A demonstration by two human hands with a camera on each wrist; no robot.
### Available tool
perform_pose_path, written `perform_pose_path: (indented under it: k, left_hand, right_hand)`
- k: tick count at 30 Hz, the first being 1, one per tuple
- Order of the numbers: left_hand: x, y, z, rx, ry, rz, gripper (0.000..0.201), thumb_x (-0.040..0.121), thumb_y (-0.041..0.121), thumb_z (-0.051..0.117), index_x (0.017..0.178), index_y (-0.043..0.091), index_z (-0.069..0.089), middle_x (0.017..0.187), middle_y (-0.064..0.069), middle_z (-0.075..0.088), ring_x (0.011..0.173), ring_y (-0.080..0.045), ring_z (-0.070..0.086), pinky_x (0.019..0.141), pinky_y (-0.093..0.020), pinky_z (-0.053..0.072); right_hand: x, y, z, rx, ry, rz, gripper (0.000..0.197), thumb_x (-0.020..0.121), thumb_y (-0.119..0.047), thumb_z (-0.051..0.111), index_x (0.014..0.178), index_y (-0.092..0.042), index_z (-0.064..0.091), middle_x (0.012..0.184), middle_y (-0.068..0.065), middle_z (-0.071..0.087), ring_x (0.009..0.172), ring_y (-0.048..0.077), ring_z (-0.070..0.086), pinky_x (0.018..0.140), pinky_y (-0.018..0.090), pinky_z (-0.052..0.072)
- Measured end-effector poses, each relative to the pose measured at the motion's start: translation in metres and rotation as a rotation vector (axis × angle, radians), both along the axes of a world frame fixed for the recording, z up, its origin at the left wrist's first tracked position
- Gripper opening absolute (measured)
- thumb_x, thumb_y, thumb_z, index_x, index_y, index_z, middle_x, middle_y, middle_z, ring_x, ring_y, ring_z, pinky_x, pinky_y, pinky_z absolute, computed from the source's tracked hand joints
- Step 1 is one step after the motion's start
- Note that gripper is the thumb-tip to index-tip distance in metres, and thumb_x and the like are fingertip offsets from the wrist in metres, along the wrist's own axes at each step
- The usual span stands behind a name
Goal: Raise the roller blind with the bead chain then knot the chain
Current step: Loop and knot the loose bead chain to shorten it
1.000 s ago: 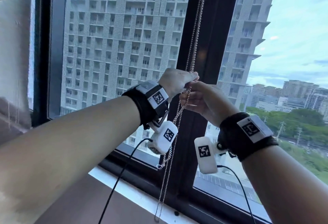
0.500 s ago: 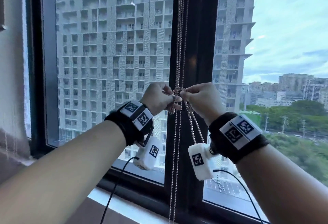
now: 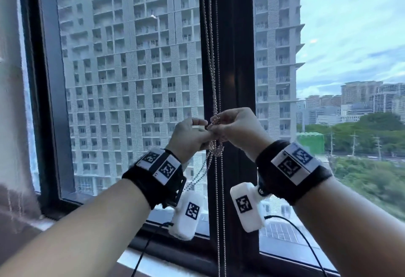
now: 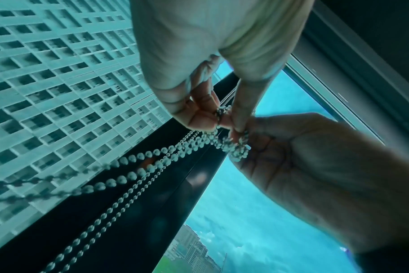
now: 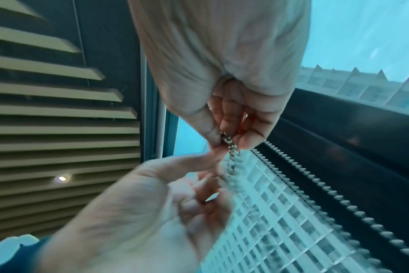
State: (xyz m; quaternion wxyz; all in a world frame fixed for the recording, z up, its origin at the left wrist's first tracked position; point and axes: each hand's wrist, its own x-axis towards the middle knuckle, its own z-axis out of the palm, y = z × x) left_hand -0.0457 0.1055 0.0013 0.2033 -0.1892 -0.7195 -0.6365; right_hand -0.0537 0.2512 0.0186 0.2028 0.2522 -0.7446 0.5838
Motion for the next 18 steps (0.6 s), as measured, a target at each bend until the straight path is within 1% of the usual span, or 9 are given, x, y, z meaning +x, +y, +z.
perform_pose_path:
  k: [1, 3, 6, 8, 10, 11, 13, 15, 18]
  left_hand:
    - [0.0, -0.002, -0.002, 0.066, -0.014, -0.014, 0.034, 0.078, 0.006, 0.07, 0.107, 0.004, 0.053, 0.092, -0.012, 0.061, 0.081, -0.022, 0.059, 0.077, -0.036, 0.052]
    - [0.001, -0.008, -0.004, 0.229, -0.036, -0.07, 0.026, 0.079, 0.002, 0.066, 0.103, 0.002, 0.055, 0.093, -0.01, 0.058, 0.085, -0.021, 0.057, 0.079, -0.035, 0.051]
    - [0.004, -0.018, -0.007, 0.359, -0.043, -0.159, 0.019, 0.079, -0.003, 0.062, 0.097, 0.004, 0.058, 0.08, -0.008, 0.057, 0.077, -0.02, 0.059, 0.076, -0.032, 0.054]
    - [0.009, -0.02, -0.012, 0.326, -0.046, -0.184, 0.012, 0.081, -0.001, 0.061, 0.09, 0.006, 0.059, 0.064, -0.003, 0.052, 0.063, -0.017, 0.057, 0.065, -0.029, 0.056]
    - [0.012, -0.02, -0.02, 0.224, -0.064, -0.158, 0.005, 0.083, 0.004, 0.062, 0.084, 0.008, 0.06, 0.056, 0.001, 0.045, 0.049, -0.013, 0.045, 0.046, -0.023, 0.044]
    - [0.013, -0.02, -0.024, 0.162, -0.07, -0.141, 0.003, 0.084, 0.007, 0.063, 0.084, 0.008, 0.061, 0.054, 0.003, 0.043, 0.045, -0.012, 0.039, 0.042, -0.021, 0.037]
    - [0.011, -0.023, -0.034, 0.057, -0.076, -0.11, 0.008, 0.086, 0.013, 0.064, 0.083, 0.006, 0.064, 0.049, 0.005, 0.043, 0.041, -0.01, 0.034, 0.04, -0.02, 0.031]
    - [0.009, -0.025, -0.045, -0.003, -0.095, -0.106, 0.016, 0.088, 0.018, 0.063, 0.085, 0.002, 0.067, 0.047, 0.005, 0.045, 0.042, -0.01, 0.035, 0.044, -0.021, 0.032]
    - [0.008, -0.027, -0.059, -0.076, -0.129, -0.112, 0.025, 0.09, 0.021, 0.061, 0.089, -0.003, 0.068, 0.049, 0.002, 0.048, 0.045, -0.012, 0.039, 0.049, -0.023, 0.037]
  right_hand:
    - [-0.005, 0.003, -0.004, 0.025, 0.004, -0.047, 0.009, 0.079, -0.006, 0.078, 0.081, -0.013, 0.072, 0.08, 0.01, 0.074, 0.068, 0.014, 0.065, 0.068, 0.032, 0.058]
    - [-0.014, 0.011, -0.014, 0.052, -0.015, -0.107, 0.01, 0.078, -0.011, 0.08, 0.083, -0.014, 0.073, 0.079, 0.005, 0.073, 0.066, 0.011, 0.063, 0.068, 0.028, 0.054]
    - [-0.02, 0.018, -0.021, 0.055, -0.017, -0.151, 0.005, 0.08, -0.013, 0.079, 0.08, -0.01, 0.074, 0.077, 0.008, 0.073, 0.064, 0.013, 0.062, 0.068, 0.031, 0.056]
    - [-0.019, 0.019, -0.02, 0.054, -0.013, -0.159, 0.008, 0.081, -0.013, 0.079, 0.075, -0.01, 0.074, 0.073, 0.01, 0.072, 0.062, 0.017, 0.06, 0.068, 0.035, 0.057]
    - [-0.019, 0.021, -0.018, 0.059, 0.004, -0.18, 0.01, 0.081, -0.014, 0.078, 0.074, -0.008, 0.074, 0.071, 0.011, 0.071, 0.061, 0.019, 0.059, 0.067, 0.038, 0.058]
    - [-0.02, 0.021, -0.018, 0.07, 0.017, -0.2, 0.011, 0.082, -0.014, 0.078, 0.075, -0.007, 0.074, 0.071, 0.011, 0.071, 0.061, 0.018, 0.059, 0.067, 0.038, 0.058]
    - [-0.022, 0.023, -0.019, 0.086, 0.039, -0.244, 0.011, 0.082, -0.015, 0.078, 0.074, -0.008, 0.075, 0.07, 0.008, 0.072, 0.061, 0.016, 0.061, 0.067, 0.036, 0.059]
    - [-0.025, 0.024, -0.021, 0.082, 0.053, -0.275, 0.009, 0.081, -0.016, 0.079, 0.075, -0.009, 0.075, 0.067, 0.006, 0.07, 0.059, 0.015, 0.061, 0.066, 0.034, 0.059]
    - [-0.027, 0.026, -0.023, 0.086, 0.049, -0.294, 0.011, 0.08, -0.019, 0.08, 0.081, -0.008, 0.076, 0.07, 0.008, 0.071, 0.058, 0.016, 0.061, 0.066, 0.036, 0.06]
